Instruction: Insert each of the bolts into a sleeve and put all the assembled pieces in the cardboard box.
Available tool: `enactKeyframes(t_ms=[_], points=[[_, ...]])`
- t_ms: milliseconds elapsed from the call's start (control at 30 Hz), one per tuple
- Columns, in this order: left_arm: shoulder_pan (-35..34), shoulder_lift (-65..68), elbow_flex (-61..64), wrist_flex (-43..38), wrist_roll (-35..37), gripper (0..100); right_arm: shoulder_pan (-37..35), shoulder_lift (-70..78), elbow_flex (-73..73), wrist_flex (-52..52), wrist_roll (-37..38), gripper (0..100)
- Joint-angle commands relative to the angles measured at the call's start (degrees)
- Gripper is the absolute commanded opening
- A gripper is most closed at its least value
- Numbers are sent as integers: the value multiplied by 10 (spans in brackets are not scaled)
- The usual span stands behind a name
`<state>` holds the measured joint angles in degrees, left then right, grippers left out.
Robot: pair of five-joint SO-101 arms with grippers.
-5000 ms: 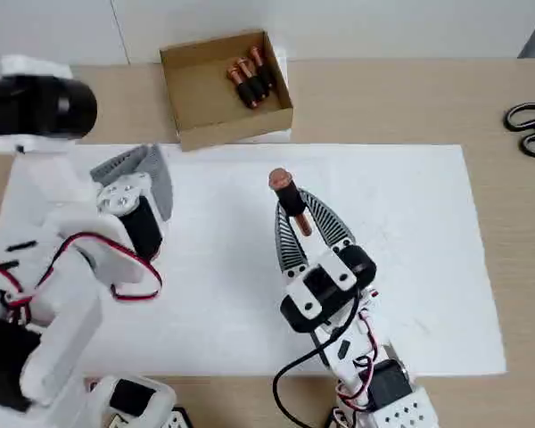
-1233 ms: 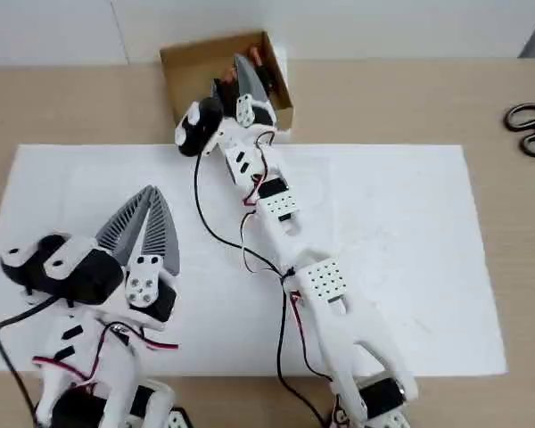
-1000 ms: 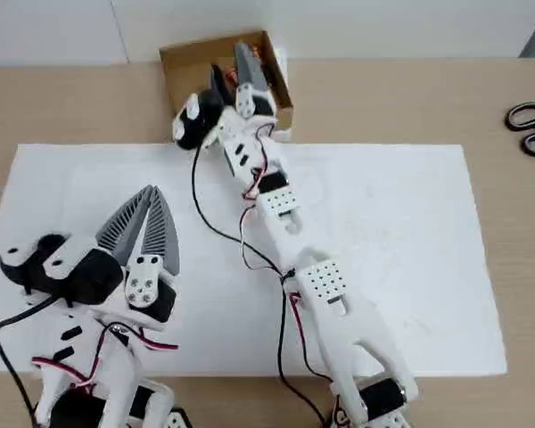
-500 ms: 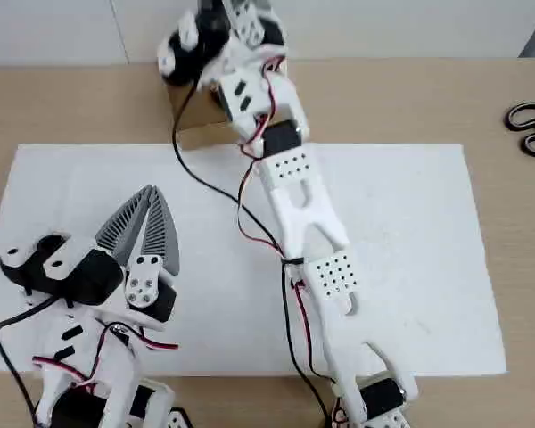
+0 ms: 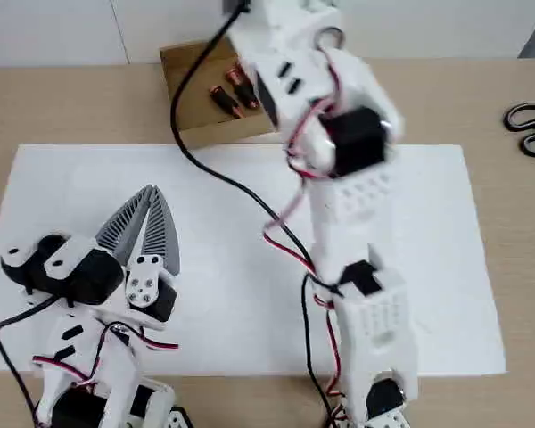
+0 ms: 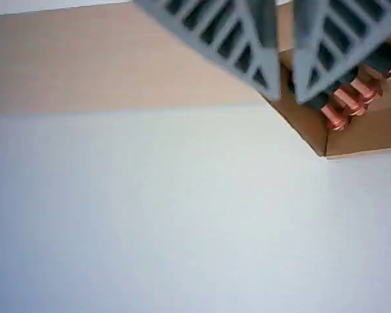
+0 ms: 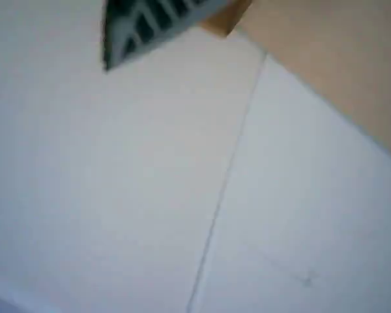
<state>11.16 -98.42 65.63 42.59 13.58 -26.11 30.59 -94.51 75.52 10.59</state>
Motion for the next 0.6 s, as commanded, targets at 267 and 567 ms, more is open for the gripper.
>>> enactKeyframes(t_ms=[267, 567], points=[[2, 4, -22, -11, 4, 6, 25, -175, -6, 222, -113, 211], [-2, 4, -24, 48, 4, 6, -58, -322, 273, 221, -47, 211]])
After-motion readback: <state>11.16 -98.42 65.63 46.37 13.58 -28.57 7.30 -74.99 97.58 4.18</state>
